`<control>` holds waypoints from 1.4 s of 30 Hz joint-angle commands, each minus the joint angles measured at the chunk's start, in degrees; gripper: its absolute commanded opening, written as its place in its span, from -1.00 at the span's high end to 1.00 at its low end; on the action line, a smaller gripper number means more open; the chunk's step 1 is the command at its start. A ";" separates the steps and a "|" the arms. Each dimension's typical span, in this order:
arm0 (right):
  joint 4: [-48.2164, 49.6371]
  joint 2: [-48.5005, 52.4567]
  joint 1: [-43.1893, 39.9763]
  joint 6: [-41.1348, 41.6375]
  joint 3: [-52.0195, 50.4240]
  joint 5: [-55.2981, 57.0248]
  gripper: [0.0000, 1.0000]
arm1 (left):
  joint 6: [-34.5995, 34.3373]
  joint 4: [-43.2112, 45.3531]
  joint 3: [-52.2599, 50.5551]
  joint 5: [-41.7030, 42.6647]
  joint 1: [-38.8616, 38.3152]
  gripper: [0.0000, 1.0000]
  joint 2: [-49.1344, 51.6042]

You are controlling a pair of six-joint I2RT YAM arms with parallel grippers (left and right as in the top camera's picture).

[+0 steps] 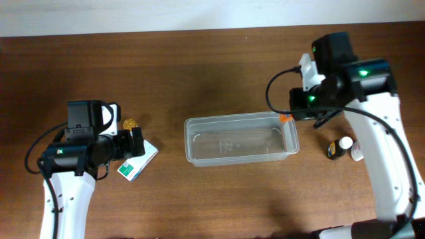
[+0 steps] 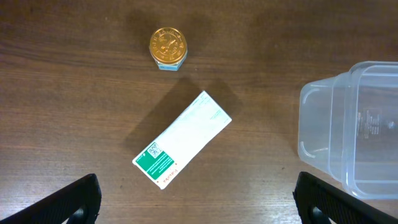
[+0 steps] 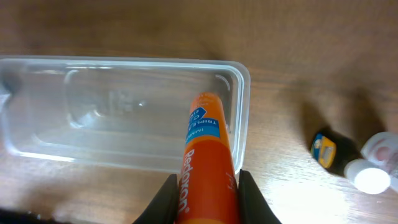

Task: Pack container
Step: 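Carry the orange tube into the container and release it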

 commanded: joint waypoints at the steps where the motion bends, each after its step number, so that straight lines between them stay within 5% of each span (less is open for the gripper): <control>1: 3.43 0.57 0.33 1.27 -6.34 0.07 0.68 | 0.70 0.07 1.05 0.66 -0.07 -0.99 0.02; 8: 15.78 2.86 0.33 0.83 -16.33 0.26 0.69 | 0.70 0.11 1.05 0.63 -0.09 -0.99 0.02; 19: 18.73 10.16 0.33 1.03 -16.44 5.79 0.56 | 0.70 0.11 1.05 0.63 -0.07 -0.99 0.02; 30: 16.50 9.68 0.37 1.01 -14.84 5.79 0.14 | 0.70 0.07 1.05 0.66 -0.09 -0.99 0.02; 38: 6.69 2.69 0.00 2.78 -1.40 9.51 -0.01 | 0.72 0.09 1.05 0.63 -0.07 -0.99 0.02; 42: 4.87 -1.90 -3.72 7.30 2.58 12.55 -0.43 | 0.72 0.09 1.05 0.66 -0.09 -0.99 0.02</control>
